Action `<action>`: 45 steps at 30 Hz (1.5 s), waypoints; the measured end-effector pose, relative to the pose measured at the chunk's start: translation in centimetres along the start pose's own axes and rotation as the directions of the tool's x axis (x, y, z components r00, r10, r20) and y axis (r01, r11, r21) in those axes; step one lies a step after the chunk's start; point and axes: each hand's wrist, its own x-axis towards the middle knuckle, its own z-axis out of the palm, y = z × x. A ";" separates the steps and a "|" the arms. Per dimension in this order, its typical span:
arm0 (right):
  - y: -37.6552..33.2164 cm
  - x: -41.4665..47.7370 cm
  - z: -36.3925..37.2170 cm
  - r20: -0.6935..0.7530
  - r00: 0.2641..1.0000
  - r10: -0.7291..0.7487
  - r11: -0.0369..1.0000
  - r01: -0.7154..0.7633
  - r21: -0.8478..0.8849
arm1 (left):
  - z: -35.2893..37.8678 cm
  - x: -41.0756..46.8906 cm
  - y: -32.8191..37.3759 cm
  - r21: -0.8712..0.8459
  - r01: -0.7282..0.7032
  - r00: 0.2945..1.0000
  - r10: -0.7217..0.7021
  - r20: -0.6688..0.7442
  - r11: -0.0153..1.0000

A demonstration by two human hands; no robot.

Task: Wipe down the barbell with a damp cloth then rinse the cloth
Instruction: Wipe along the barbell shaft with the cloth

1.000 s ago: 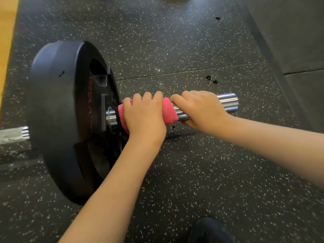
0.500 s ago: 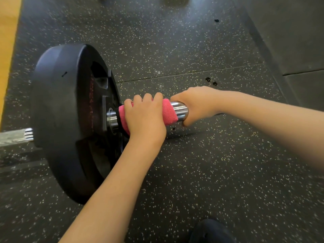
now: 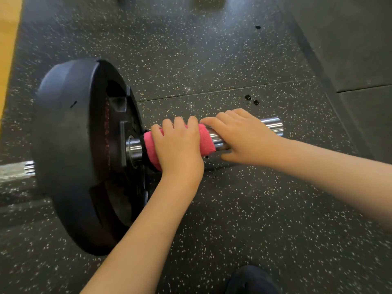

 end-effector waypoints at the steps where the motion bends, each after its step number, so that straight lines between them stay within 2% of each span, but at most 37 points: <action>1: 0.1 -0.5 -0.4 0.034 0.999 0.028 0.999 -0.029 0.030 | 0.1 0.0 0.3 0.000 0.013 1.000 -0.013 -0.009 1.000; 5: 0.0 -3.7 -0.5 0.014 0.996 0.090 0.988 -0.091 0.123 | 0.8 0.1 2.0 -0.006 0.034 0.994 -0.035 -0.103 0.999; 10: 0.9 -6.9 0.3 -0.056 0.983 0.175 0.980 -0.169 0.106 | 1.4 0.7 5.4 -0.015 -0.059 0.985 0.056 -0.163 0.998; 18: 2.2 -9.6 0.2 -0.073 0.954 0.290 0.948 -0.276 0.157 | 2.3 1.9 10.3 -0.040 -0.165 0.946 0.147 -0.290 0.985; 23: 2.2 -9.6 0.4 -0.115 0.942 0.316 0.938 -0.291 0.189 | 1.7 2.0 10.4 -0.081 -0.256 0.934 0.225 -0.277 0.963; 26: 1.5 -8.9 0.5 -0.137 0.954 0.268 0.949 -0.237 0.206 | 1.1 1.9 8.8 -0.146 -0.341 0.933 0.316 -0.172 0.928; 32: -0.3 -5.9 0.9 -0.125 0.978 0.165 0.967 -0.135 0.217 | -0.2 1.2 4.1 -0.251 -0.279 0.960 0.262 -0.097 0.927; 40: -2.7 -1.8 0.3 -0.110 0.994 0.011 0.962 0.020 0.273 | -1.6 0.1 -0.8 -0.255 -0.106 0.993 0.113 0.015 0.961; 45: -4.1 0.2 -0.1 -0.096 0.994 0.047 0.958 -0.018 0.287 | -1.9 -1.4 -2.4 -0.175 0.028 0.989 -0.001 0.151 0.984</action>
